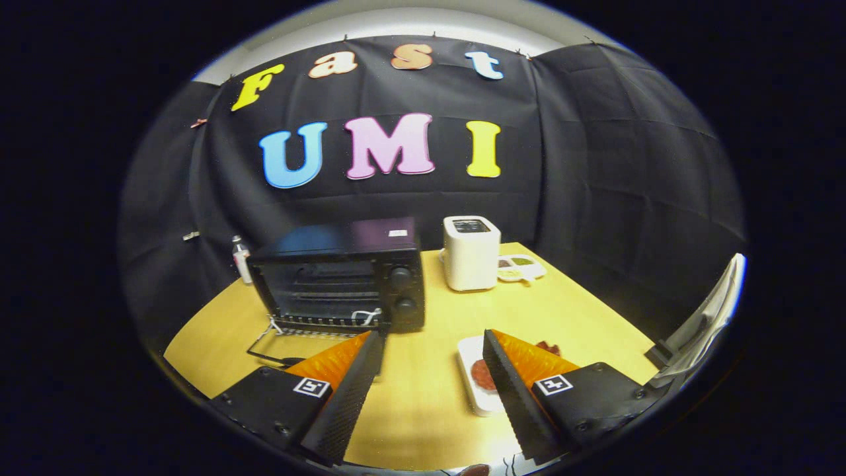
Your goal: Open the toaster oven, put the food inside, and close the toaster oven door.
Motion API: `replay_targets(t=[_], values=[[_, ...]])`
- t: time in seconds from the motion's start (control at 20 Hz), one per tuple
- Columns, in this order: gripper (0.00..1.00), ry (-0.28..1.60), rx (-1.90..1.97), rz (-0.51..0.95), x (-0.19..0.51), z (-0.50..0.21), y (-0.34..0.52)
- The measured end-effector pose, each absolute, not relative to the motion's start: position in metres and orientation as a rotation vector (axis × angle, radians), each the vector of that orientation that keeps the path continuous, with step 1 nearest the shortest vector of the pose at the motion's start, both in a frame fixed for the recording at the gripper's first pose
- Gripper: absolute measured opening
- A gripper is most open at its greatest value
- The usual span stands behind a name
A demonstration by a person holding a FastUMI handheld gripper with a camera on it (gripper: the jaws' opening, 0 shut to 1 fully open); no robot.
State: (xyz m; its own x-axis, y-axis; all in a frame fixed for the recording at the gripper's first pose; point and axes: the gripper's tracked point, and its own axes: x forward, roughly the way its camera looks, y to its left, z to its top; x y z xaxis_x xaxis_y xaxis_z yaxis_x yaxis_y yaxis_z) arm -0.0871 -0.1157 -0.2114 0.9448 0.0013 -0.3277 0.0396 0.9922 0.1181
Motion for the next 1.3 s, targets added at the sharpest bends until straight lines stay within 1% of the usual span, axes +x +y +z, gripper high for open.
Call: replay_targets(t=[0.2,0.4,0.65,0.75,0.8,0.85,0.95,1.0,1.1,1.15,1.3], values=[[0.96,0.348,0.173,-0.126,-0.077,-0.233,-0.178],[0.99,0.383,0.198,-0.176,-0.063,-0.266,-0.213],[0.98,0.447,0.297,-0.147,-0.049,-0.307,-0.216],[0.95,0.474,0.365,-0.116,-0.045,-0.319,-0.208],[0.82,0.498,0.407,-0.101,-0.044,-0.326,-0.201],[0.74,0.517,0.455,-0.083,-0.043,-0.329,-0.198],[0.54,0.563,0.551,-0.063,-0.044,-0.331,-0.195],[0.32,0.572,0.6,-0.047,-0.042,-0.33,-0.191],[0.2,0.564,0.644,-0.048,-0.039,-0.322,-0.189],[0.17,0.562,0.634,-0.052,-0.04,-0.32,-0.19],[0.16,0.539,0.623,-0.049,-0.036,-0.3,-0.188]])
